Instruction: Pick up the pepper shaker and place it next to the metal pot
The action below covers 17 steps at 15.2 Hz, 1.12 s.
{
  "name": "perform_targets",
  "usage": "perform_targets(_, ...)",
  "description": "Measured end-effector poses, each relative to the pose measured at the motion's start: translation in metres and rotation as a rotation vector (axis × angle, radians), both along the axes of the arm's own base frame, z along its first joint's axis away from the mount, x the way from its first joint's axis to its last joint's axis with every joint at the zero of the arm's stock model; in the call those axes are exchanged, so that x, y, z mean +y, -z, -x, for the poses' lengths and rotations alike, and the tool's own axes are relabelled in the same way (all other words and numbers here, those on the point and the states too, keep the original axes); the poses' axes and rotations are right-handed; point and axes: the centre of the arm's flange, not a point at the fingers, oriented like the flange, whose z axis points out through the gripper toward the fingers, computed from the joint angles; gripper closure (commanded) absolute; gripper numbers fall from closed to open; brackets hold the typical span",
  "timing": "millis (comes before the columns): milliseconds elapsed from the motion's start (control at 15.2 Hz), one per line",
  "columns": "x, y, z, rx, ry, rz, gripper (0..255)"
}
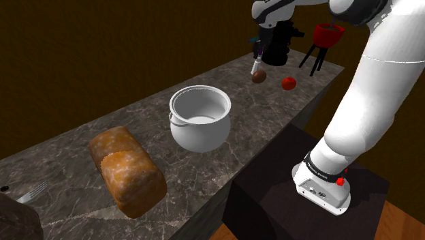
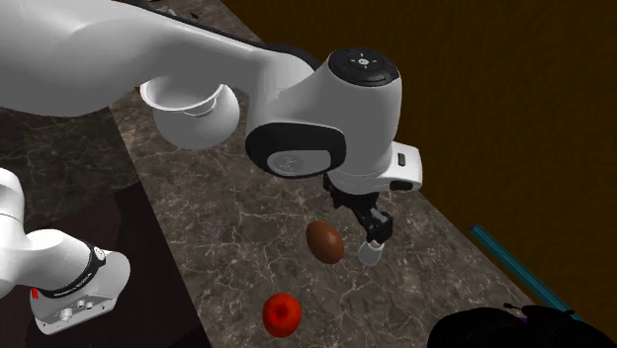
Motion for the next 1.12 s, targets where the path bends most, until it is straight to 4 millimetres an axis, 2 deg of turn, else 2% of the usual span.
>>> perform_targets(198, -0.027, 0.016, -0.022, 0.003, -0.006, 0.005, 0)
perform_targets(330, -0.035, 0.025, -0.031, 0.005, -0.009, 0.007, 0)
perform_targets(792, -0.043, 0.061, -0.036, 0.005, -0.01, 0.007, 0)
perform_targets(1122, -0.043, 0.065, -0.037, 0.005, -0.01, 0.007, 0)
